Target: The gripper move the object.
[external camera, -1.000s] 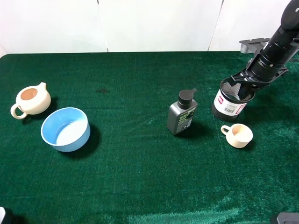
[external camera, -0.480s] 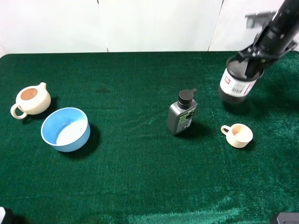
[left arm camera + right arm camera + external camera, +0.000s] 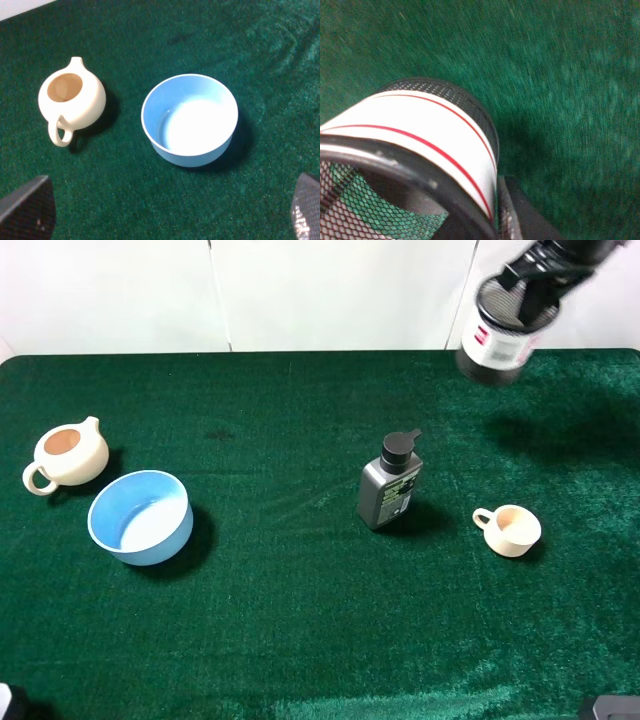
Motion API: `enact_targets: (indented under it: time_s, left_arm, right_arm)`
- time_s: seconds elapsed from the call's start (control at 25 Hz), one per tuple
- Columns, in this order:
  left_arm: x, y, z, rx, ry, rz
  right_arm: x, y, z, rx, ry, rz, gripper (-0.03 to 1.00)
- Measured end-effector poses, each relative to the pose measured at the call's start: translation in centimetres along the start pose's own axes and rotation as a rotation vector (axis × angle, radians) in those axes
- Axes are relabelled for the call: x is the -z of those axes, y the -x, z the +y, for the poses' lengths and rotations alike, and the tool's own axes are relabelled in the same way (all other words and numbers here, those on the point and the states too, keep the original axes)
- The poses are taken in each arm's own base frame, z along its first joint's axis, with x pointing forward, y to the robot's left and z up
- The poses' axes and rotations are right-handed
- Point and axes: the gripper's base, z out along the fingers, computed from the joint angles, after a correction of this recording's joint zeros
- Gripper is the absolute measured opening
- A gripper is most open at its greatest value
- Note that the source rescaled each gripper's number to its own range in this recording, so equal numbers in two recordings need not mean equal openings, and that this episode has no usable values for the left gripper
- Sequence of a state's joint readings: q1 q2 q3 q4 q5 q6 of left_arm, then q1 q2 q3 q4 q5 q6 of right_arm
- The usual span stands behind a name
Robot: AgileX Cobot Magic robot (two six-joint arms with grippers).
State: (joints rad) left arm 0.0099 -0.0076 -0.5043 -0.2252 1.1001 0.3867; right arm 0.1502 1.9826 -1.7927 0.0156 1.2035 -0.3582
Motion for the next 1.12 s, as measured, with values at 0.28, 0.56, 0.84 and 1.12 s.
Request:
enact_targets:
  time_s: [0.28,0.56,0.84,1.12]
  left_arm:
    - [0.0,0.0,0.0,0.0,0.0,0.0]
    - [0.0,0.0,0.0,0.0,0.0,0.0]
    - [0.0,0.0,0.0,0.0,0.0,0.0]
    - [0.0,0.0,0.0,0.0,0.0,0.0]
  right_arm:
    - [-1.6,5.8,5.1,0.142,0.02,-0.085,0.0]
    - [-3.9,8.2,11.5,0.253,0.095,-0.1,0.0]
    - [-3.8,8.3,17.3,0.366,0.136,-0.097,0.0]
    - [-7.1,7.7,22.6,0.463,0.173,-0.027,0.0]
